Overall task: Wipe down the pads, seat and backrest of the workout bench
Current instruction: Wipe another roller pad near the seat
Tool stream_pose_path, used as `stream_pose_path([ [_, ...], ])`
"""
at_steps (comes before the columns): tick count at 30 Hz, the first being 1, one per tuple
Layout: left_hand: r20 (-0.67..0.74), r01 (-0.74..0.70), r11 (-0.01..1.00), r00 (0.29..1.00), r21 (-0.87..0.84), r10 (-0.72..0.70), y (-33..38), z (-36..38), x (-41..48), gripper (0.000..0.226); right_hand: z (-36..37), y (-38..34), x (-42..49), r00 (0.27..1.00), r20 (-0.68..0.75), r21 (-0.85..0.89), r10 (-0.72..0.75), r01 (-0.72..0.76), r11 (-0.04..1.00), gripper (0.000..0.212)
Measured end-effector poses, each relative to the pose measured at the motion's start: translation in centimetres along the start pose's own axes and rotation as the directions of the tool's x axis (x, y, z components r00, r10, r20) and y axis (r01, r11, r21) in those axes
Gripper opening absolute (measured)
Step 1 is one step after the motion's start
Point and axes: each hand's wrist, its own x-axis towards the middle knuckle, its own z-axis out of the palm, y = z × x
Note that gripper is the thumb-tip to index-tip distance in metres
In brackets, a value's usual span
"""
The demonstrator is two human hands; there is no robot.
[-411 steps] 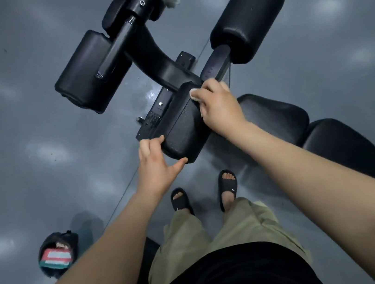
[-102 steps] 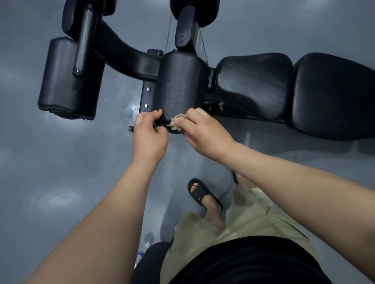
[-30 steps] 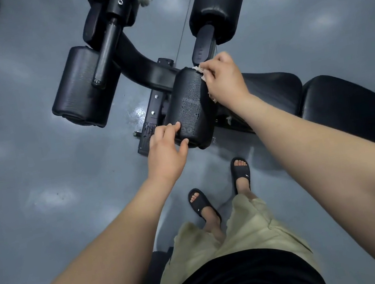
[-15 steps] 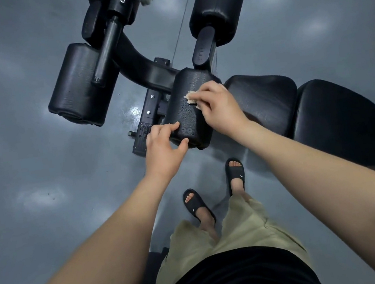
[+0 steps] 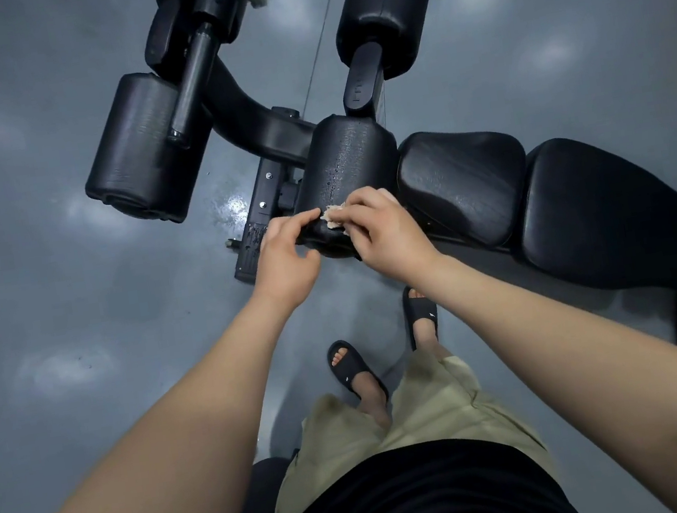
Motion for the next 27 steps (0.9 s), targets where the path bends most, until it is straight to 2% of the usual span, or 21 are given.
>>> stream_pose_path([
  [5, 0.019, 0.004, 1.0, 1.0, 0.006, -0.004, -0.2, 0.0, -0.1, 0.068, 0.8, -0.2, -1.6, 1.0, 0.018, 0.016, 0.005, -0.005, 1.0, 0.025],
  [9, 0.015, 0.01, 1.0, 1.0, 0.016, -0.01, 0.0, 0.2, -0.2, 0.066, 1.1, -0.2, -2.3, 0.999, 0.013, 0.027, -0.05, 0.05, 0.998, 0.023],
  [11, 0.009, 0.01, 1.0, 1.0, 0.023, -0.01, 0.0, 0.2, -0.2, 0.065, 1.3, 0.0, -3.0, 0.996, 0.023, -0.002, -0.081, 0.081, 0.997, 0.021],
  [14, -0.004, 0.011, 1.0, 1.0, 0.02, -0.011, 0.2, 0.3, -0.2, 0.063, 1.6, 0.9, -4.7, 0.991, 0.119, -0.11, -0.057, 0.07, 0.991, 0.017],
  [16, -0.011, 0.021, 1.0, 1.0, 0.014, -0.021, 0.3, 0.5, -0.3, 0.062, 1.2, 1.6, -5.8, 0.991, 0.135, -0.131, 0.02, -0.002, 0.991, 0.015],
  [20, -0.021, 0.03, 1.0, 0.999, 0.002, -0.03, 0.2, 0.9, -0.5, 0.062, -1.6, 1.2, -4.7, 0.98, 0.032, 0.091, 0.194, -0.196, 0.976, 0.012],
  [23, -0.03, 0.044, 0.999, 0.999, 0.0, -0.044, 0.5, 1.0, -0.7, 0.061, -4.1, 0.7, -1.0, 0.922, 0.079, 0.205, 0.379, -0.387, 0.899, 0.009],
  [27, -0.03, 0.069, 0.998, 0.997, 0.005, -0.068, 1.0, 1.2, -0.8, 0.058, -5.2, 1.5, 3.3, 0.868, 0.058, 0.334, 0.493, -0.482, 0.81, 0.01],
])
